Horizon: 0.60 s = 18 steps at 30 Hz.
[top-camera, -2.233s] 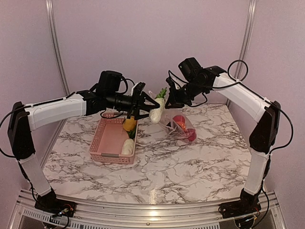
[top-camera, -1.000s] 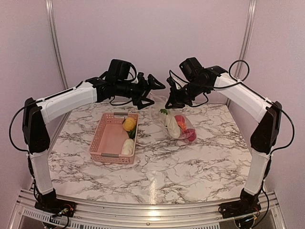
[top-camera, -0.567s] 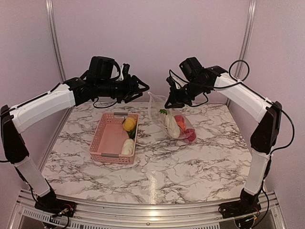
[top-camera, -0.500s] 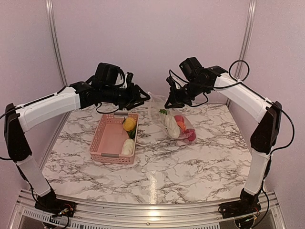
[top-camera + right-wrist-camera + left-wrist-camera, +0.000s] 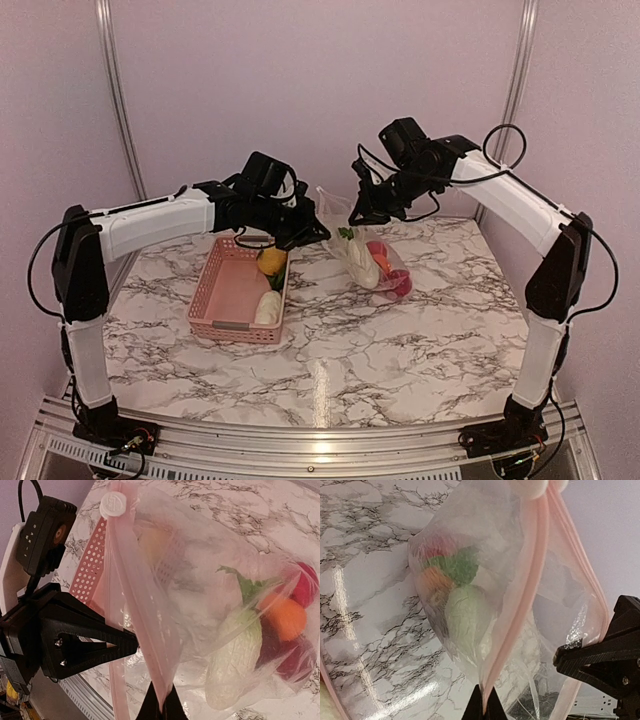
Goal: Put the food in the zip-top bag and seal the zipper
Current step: Adjust the zipper food storage bag at the center of the board.
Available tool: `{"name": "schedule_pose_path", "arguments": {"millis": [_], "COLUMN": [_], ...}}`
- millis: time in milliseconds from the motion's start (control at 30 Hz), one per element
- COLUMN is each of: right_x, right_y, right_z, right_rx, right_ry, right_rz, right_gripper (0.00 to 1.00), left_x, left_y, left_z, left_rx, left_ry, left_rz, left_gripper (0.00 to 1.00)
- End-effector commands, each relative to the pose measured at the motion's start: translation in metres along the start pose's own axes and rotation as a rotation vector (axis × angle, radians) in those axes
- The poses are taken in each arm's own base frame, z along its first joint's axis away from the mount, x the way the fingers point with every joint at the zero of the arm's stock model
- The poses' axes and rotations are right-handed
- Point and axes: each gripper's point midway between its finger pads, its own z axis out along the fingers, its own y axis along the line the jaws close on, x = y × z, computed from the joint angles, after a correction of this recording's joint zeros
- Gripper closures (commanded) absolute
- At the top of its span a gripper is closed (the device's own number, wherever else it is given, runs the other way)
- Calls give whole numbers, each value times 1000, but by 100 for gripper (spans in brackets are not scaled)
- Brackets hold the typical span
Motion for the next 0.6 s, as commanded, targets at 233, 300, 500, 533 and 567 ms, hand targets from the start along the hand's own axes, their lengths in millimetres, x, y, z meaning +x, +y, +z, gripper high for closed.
{"name": "schedule_pose_path", "arguments": {"millis": [233, 300, 500, 533, 567], "right_x": [-56, -41, -35, -36, -36], "right_y": [-65, -77, -79, -78, -78], "right_z": [-117, -101, -100, -101, -100], "right_rx": [339, 339, 334, 335, 329], "right_ry": [-259, -188, -187, -189, -187], "right_rz": [35, 50, 56, 54, 51], "right_gripper": [100, 100, 100, 100, 100], "left_x": [-52, -43, -22, -24, -26], "left_y": [-150, -127, -111, -116, -122], "left_z": [-32, -11, 23, 20, 17], "left_rx": [351, 275, 269, 287, 310], "left_ry": [-292, -234, -106, -113, -125], "left_rz": [126, 74, -19, -12, -2], "left_gripper": [100, 100, 100, 100, 100]}}
